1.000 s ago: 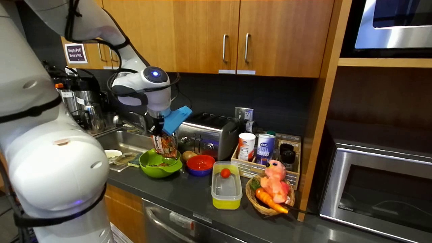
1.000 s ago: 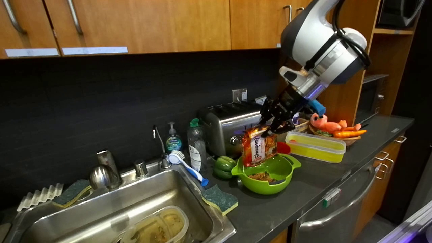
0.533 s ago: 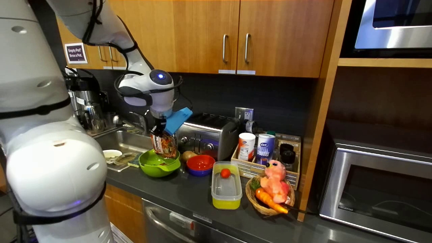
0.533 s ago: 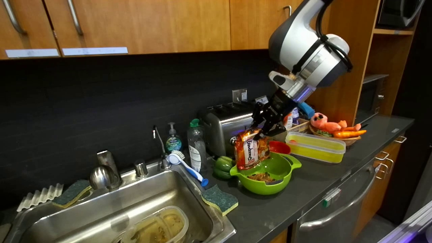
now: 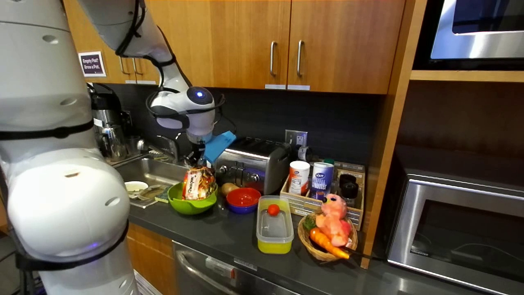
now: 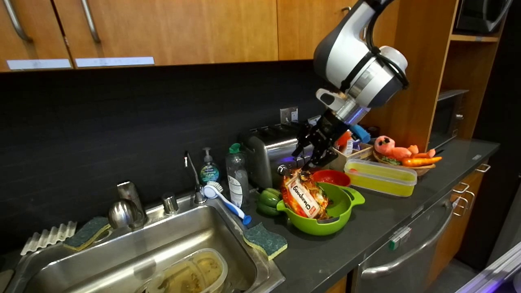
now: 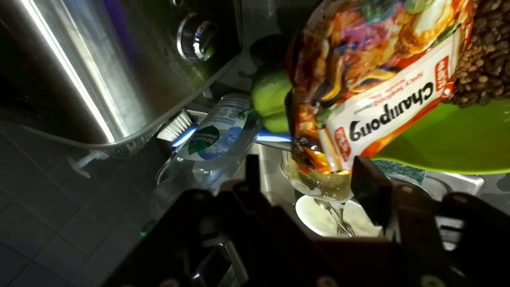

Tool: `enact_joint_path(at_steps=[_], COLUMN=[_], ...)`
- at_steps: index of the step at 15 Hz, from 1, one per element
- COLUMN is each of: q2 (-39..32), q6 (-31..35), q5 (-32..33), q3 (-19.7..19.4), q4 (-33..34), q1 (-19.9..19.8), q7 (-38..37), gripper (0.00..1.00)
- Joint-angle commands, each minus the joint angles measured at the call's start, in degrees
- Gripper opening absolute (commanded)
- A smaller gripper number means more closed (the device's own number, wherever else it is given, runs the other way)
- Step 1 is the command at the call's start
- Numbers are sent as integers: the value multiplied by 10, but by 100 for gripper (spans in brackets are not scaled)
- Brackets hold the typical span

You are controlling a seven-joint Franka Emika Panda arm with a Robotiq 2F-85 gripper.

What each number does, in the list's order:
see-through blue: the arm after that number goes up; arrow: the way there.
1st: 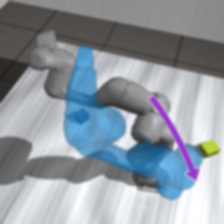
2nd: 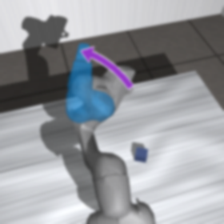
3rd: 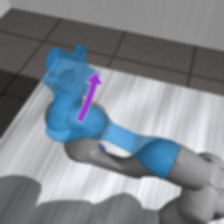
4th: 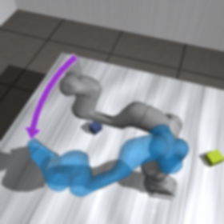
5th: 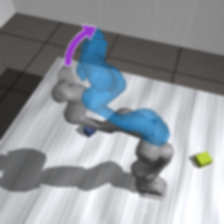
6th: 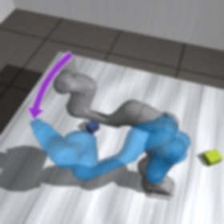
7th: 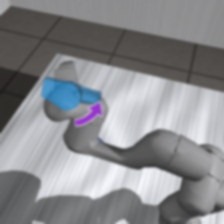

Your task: Pick up the packet in the bowl then put it back inside

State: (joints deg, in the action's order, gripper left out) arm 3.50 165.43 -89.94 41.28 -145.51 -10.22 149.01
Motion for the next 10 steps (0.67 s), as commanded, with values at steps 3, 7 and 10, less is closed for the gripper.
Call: enact_joint_path(at_steps=[3,7,10], q2=[-32,-48,-102], q6=[18,25,62], q5=[14,18,37], q3=[-2,-1,1], q4=[27,27,13], q1=[-2,0,6], q7=[0,0,0], gripper=[100,100,100])
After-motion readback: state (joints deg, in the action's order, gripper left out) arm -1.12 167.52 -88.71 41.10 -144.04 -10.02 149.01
